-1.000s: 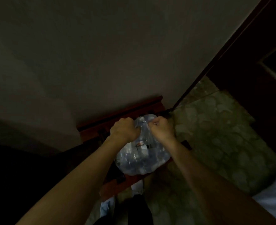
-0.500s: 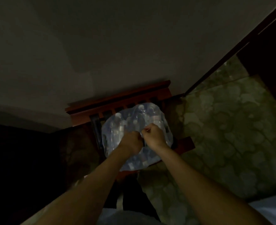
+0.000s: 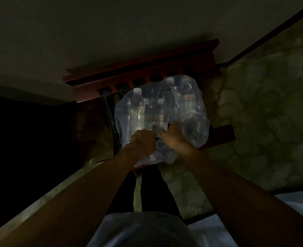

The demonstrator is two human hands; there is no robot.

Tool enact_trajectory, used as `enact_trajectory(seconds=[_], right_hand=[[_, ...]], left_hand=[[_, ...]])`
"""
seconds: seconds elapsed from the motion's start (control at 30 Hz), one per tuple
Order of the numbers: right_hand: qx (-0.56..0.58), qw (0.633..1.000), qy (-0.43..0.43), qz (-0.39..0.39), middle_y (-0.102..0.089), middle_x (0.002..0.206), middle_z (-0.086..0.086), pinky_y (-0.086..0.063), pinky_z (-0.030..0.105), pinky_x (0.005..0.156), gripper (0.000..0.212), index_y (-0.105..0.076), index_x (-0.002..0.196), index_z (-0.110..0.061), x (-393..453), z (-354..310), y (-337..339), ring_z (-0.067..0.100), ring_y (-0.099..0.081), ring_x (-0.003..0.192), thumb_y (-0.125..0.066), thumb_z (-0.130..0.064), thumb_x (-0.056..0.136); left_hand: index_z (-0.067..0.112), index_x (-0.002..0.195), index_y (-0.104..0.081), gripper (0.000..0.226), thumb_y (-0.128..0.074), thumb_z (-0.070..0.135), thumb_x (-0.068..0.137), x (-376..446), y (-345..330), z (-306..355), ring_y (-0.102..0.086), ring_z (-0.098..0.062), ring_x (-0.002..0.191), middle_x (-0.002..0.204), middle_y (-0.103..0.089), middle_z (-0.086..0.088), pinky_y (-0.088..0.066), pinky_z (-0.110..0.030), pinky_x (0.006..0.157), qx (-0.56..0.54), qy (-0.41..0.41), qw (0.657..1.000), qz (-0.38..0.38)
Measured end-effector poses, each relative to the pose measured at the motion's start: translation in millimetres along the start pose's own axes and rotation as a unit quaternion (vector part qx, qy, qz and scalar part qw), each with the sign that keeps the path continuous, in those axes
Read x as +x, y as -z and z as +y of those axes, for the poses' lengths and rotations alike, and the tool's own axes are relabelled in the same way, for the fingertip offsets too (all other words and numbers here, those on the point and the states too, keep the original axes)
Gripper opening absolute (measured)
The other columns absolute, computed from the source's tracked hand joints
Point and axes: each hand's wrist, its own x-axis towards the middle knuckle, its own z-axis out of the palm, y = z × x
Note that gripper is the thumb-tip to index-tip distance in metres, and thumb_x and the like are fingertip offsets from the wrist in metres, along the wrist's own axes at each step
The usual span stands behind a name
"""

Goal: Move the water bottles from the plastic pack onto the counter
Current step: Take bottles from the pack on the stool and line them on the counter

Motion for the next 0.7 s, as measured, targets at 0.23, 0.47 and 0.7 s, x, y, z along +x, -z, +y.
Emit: enact_trajectory(seconds=[0.23, 0.47, 0.7], right_hand=[[0.067, 0.989, 0.022, 0.129, -0.029, 0.149, 0.018, -0.042, 0.044, 0.103, 0.083, -0.009, 0.15, -0.012, -8.3, -1.2, -14.1, 0.036, -0.04, 0.13, -0.064, -0.014, 0.089], [0.023, 0.992, 0.013, 0.122, -0.04, 0.146, 0.018, -0.04, 0.048, 0.106, 0.098, 0.006, 0.154, -0.019, 11.9, -2.5, -12.0, 0.036, -0.042, 0.131, -0.066, -0.019, 0.087], [-0.054, 0.99, -0.042, 0.122, -0.06, 0.125, 0.016, -0.041, 0.023, 0.07, 0.05, -0.047, 0.134, -0.011, 40.0, -4.0, -9.7, 0.033, -0.057, 0.112, -0.063, -0.028, 0.09]], left_hand=[[0.008, 0.126, -0.057, 0.033, -0.054, 0.022, 0.096, 0.9, 10.1, -2.7, -0.057, -0.031, 0.121, 0.131, -0.06, -0.014, -0.046, -0.035, 0.099, -0.041, 0.0, 0.999, 0.019], [0.009, 0.132, -0.055, 0.036, -0.048, 0.024, 0.1, -0.3, 1.0, -8.3, -0.054, -0.031, 0.125, 0.135, -0.058, -0.015, -0.043, -0.034, 0.1, -0.062, -0.008, 0.997, 0.045], [0.012, 0.131, -0.058, 0.037, -0.051, 0.029, 0.099, 0.1, -1.0, -11.9, -0.055, -0.032, 0.124, 0.135, -0.058, -0.015, -0.044, -0.034, 0.099, -0.112, -0.012, 0.992, 0.059]])
